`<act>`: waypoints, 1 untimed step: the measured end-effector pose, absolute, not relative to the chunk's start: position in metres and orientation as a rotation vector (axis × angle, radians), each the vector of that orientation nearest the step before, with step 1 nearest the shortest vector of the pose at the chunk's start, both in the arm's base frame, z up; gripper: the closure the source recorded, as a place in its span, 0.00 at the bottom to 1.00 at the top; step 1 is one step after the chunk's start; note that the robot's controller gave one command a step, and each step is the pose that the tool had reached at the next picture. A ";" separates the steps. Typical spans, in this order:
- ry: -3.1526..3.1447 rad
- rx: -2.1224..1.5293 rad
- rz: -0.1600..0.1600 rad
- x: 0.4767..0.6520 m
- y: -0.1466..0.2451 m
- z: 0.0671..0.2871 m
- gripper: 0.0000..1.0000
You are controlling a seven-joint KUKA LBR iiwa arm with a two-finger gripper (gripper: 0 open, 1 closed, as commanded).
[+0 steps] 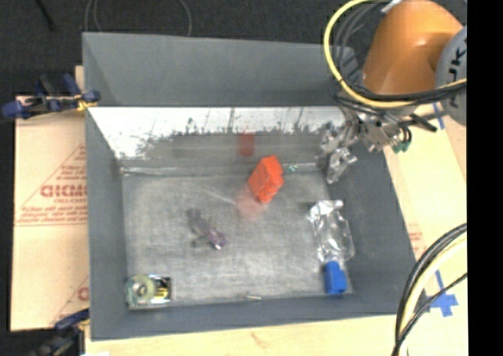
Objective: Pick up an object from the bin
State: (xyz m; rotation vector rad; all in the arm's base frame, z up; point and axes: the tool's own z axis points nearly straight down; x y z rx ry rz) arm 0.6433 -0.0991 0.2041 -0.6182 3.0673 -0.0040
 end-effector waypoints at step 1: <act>3.063 -0.689 -0.003 0.632 -0.081 0.183 1.00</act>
Offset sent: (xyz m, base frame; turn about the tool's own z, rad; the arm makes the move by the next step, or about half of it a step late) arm -0.0117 0.0195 -0.0215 -0.0481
